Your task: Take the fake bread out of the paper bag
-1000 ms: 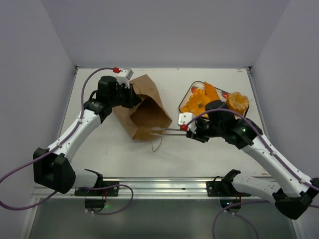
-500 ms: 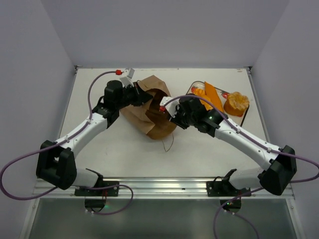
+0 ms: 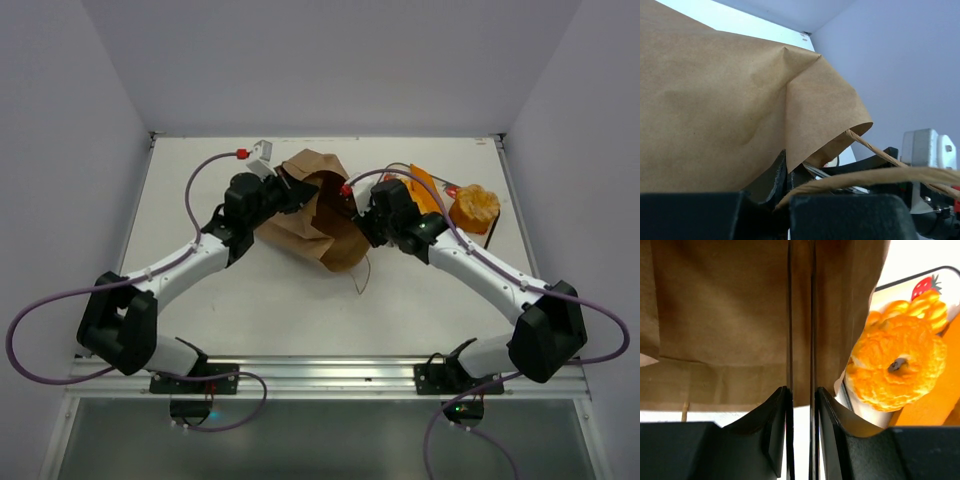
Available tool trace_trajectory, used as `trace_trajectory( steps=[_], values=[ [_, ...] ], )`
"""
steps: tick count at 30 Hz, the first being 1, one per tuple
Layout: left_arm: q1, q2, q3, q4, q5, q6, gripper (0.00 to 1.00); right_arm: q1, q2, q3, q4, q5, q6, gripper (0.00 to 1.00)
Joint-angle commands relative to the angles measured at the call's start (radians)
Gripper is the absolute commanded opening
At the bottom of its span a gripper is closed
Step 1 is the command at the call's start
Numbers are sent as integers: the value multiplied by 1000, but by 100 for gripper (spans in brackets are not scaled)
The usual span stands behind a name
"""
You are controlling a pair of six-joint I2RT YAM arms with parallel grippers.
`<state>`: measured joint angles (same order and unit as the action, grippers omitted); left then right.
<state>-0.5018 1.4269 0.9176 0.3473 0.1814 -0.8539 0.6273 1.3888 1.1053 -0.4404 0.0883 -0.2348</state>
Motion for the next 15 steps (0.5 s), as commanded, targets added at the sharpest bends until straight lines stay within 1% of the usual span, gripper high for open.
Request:
trace_trajectory(
  steps=[1,6,11,13,15],
  values=[
    [-30,-22,-14,130,-97,-45,0,2,-17,-25,95,-1,107,32],
    [-53,-11,-8,154,-154,-62,0,2,-8,-10,82,17,192,31],
    [-55,9,21,133,-151,-44,0,0,22,4,71,50,345,33],
    [-57,10,23,122,-149,-31,0,-6,27,4,65,16,391,33],
    [-55,12,17,121,-143,-28,0,-8,30,5,65,16,429,33]
  ],
)
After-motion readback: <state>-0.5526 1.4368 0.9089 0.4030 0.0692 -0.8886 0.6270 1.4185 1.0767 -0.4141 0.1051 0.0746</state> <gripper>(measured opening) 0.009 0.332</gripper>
